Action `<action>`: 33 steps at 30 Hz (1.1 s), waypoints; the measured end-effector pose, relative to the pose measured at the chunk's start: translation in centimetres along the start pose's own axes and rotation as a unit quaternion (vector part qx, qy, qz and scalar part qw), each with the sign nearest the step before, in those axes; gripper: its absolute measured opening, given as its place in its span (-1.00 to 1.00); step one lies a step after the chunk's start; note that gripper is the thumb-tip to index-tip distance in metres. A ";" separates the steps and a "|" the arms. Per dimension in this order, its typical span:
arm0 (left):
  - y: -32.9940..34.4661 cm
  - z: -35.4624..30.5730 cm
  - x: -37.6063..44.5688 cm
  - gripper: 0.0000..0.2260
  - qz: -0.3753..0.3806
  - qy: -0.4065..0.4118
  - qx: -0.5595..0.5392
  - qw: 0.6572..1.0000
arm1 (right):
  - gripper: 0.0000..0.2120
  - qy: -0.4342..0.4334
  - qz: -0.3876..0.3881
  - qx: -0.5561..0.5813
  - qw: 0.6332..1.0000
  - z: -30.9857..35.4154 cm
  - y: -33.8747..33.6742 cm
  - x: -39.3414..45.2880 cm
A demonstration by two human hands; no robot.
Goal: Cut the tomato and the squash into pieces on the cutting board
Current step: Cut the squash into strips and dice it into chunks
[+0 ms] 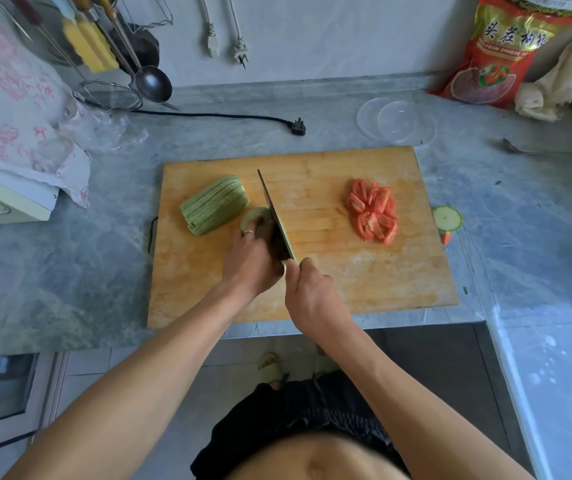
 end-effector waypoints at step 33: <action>-2.3 0.2 2.6 -0.23 0.029 0.173 0.187 0.967 | -0.66 0.006 -0.018 -0.012 1.000 -0.5 1.1 2.1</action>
Point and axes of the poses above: each hand's wrist, its own x-axis towards the middle knuckle, its own y-axis out of the palm, z = x × y, the point moved 7 cm from there along x, towards the middle knuckle, and after that the axes turned 15 degrees about -x, right-handed, at the moved point
